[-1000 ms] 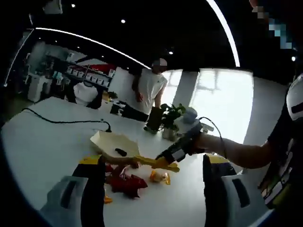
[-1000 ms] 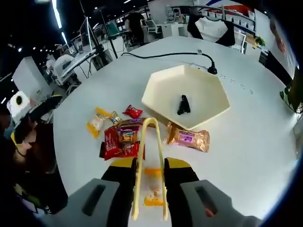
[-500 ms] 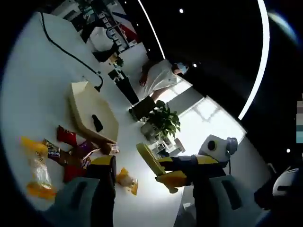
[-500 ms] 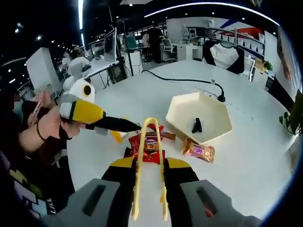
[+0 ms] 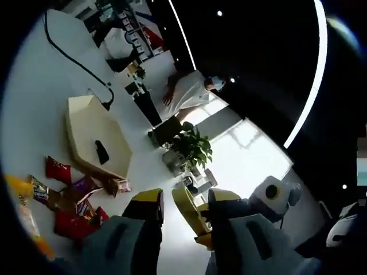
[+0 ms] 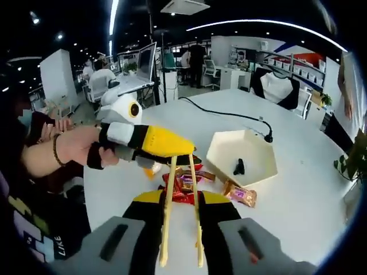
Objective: Place the target food into the container with the food tongs after gripping and lifting it, then release it inside without dropping or visibly crushing the food.
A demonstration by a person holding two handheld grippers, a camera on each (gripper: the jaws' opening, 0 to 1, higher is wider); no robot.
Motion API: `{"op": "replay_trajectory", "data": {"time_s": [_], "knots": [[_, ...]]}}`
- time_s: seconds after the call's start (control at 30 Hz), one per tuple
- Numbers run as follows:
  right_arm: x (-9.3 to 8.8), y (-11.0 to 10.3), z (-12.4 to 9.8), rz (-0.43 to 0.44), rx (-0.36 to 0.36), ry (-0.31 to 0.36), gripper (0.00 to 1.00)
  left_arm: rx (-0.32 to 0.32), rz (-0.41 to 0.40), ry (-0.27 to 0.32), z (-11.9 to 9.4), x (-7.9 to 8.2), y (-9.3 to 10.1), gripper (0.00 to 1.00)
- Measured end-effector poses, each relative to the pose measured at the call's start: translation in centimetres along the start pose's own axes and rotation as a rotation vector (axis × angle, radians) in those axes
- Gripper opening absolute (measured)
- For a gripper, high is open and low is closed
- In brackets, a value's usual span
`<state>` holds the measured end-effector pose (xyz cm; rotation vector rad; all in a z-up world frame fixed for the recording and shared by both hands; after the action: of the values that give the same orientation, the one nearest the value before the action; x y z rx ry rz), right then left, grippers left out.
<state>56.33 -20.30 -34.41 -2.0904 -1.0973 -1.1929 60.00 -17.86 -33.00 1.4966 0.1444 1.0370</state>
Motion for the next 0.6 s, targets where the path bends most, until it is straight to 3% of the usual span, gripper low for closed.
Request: {"op": "replay_trajectory", "data": {"time_s": [0.03,0.07,0.13,0.2,0.27,0.37,0.6], "knots": [[-0.1,0.1,-0.1,-0.014,-0.003,-0.003,0.20,-0.051,-0.004,-0.001,0.0,0.1,0.9,0.17],[-0.1,0.1,-0.1,-0.014,-0.005,-0.001,0.20,-0.024,0.008,-0.001,-0.1,0.1,0.6,0.15],[-0.1,0.1,-0.1,-0.027,-0.006,0.006,0.20,-0.046,-0.024,0.018,0.1,0.6,1.5,0.13],[0.0,0.3,-0.1,-0.031,-0.007,0.010,0.21,-0.064,0.002,0.023,0.1,0.7,2.3,0.12],[-0.3,0.3,-0.1,-0.061,-0.020,-0.004,0.21,-0.052,0.079,-0.003,0.2,0.5,2.6,0.11],[-0.4,0.3,0.0,-0.091,-0.040,0.005,0.22,-0.056,0.119,-0.001,0.4,0.5,3.4,0.10],[0.2,0.9,0.2,-0.106,-0.063,0.084,0.25,-0.033,0.398,0.001,0.6,0.9,5.5,0.09]]}}
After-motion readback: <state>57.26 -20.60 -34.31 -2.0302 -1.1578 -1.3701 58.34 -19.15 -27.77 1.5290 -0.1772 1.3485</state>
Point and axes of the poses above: the point that each gripper's makers call its tool centre point, and the gripper's own axes: z roughly forward along the fingers, y roughly to its right, x roughly out of its top, the point moved 1 cm from there along -z, roughly backward along the fingers, and after that the axes turned 7 degrees about y, right-handed, at the moved point
